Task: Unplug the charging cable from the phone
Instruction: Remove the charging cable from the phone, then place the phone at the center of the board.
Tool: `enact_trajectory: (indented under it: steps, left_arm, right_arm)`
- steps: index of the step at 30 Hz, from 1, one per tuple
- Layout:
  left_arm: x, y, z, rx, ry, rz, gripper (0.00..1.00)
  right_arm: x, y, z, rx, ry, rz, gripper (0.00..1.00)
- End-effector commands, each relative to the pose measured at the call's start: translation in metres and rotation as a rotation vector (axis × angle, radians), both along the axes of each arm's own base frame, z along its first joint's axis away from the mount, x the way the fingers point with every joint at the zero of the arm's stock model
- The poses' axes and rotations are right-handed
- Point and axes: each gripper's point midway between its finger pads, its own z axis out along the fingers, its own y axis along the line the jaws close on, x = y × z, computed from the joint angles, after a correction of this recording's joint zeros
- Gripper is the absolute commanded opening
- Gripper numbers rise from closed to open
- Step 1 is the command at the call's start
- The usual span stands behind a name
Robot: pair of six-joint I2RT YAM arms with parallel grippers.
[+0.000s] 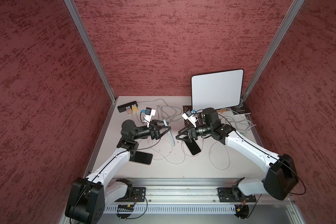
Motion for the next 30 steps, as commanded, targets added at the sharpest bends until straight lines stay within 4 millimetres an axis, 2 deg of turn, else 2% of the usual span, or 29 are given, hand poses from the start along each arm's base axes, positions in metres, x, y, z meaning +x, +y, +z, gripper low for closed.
enact_trajectory:
  steps: [1, 6, 13, 20, 21, 30]
  left_arm:
    - [-0.006, -0.003, 0.01, -0.011, -0.073, -0.033, 0.08]
    - [-0.006, -0.008, 0.011, -0.012, -0.069, -0.048, 0.11]
    - [-0.011, -0.013, 0.014, -0.016, -0.071, -0.069, 0.12]
    - [-0.017, -0.016, 0.018, -0.02, -0.082, -0.085, 0.13]
    - [-0.017, -0.016, 0.018, -0.02, -0.082, -0.087, 0.13]
    - [-0.022, -0.015, 0.021, -0.02, -0.087, -0.085, 0.13]
  right_arm:
    - [-0.011, 0.003, 0.033, 0.103, -0.043, 0.069, 0.99]
    - [-0.017, 0.012, 0.033, 0.108, -0.059, 0.106, 0.99]
    - [-0.022, 0.022, 0.022, 0.092, -0.064, 0.134, 0.99]
    - [-0.02, 0.027, 0.018, 0.081, -0.073, 0.13, 0.99]
    - [-0.017, 0.03, 0.01, 0.067, -0.055, 0.13, 0.99]
    - [-0.007, 0.037, -0.001, 0.046, -0.049, 0.121, 0.99]
